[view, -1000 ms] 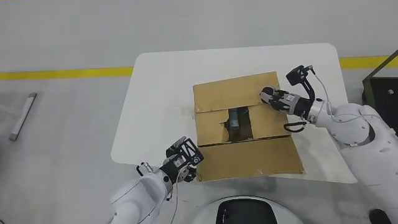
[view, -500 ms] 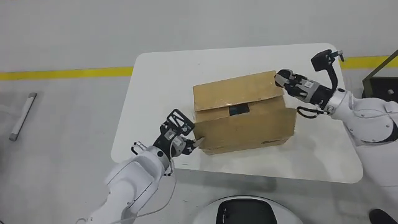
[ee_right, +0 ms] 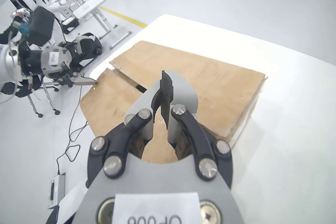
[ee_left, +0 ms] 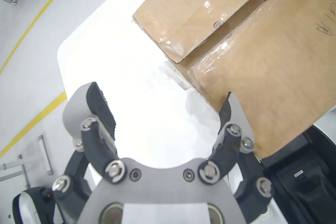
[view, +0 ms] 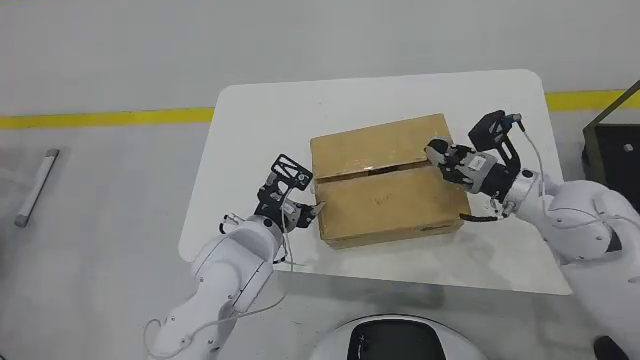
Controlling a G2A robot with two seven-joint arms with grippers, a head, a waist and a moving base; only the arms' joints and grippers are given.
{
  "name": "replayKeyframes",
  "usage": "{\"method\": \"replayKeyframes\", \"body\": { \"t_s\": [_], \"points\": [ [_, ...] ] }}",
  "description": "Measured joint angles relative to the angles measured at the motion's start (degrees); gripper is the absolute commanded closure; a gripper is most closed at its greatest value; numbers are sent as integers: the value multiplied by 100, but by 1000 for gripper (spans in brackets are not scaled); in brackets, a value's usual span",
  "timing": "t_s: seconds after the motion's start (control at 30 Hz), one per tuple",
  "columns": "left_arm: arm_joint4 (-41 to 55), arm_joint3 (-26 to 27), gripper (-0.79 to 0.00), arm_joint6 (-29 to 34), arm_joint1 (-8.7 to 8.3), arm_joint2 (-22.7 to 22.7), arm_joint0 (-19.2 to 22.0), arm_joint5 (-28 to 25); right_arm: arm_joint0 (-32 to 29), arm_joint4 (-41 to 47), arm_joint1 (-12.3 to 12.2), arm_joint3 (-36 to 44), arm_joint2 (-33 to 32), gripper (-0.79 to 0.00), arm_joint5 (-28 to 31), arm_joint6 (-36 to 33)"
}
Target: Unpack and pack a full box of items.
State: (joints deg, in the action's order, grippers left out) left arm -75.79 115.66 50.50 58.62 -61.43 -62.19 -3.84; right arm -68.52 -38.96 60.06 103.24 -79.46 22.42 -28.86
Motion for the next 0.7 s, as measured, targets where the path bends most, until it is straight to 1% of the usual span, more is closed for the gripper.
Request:
{"method": "replayKeyframes", "body": {
  "t_s": [0.1, 0.23, 0.43, 0.53, 0.6, 0.7],
  "points": [
    [-34, 45, -785, -10, 14, -26, -35, -2, -11, -673, 34, -79, 278, 0, -211, 319],
    [-32, 118, -785, 16, 19, -126, -111, -53, -31, -1146, 78, -135, 579, 0, -399, 592],
    [-46, 257, -785, 87, 12, -340, -248, -168, 51, -1255, 124, -237, 762, 0, -546, 677],
    [-138, 349, -785, 139, 2, -492, -342, -138, 66, -1296, 136, -264, 814, 0, -582, 588],
    [-361, 408, -785, 230, -13, -587, -410, -117, 80, -1230, 149, -316, 831, 0, -680, 520],
    [-1109, 429, -785, 369, -35, -612, -545, -82, 116, -1088, 169, -375, 870, 0, -702, 473]
  ]
}}
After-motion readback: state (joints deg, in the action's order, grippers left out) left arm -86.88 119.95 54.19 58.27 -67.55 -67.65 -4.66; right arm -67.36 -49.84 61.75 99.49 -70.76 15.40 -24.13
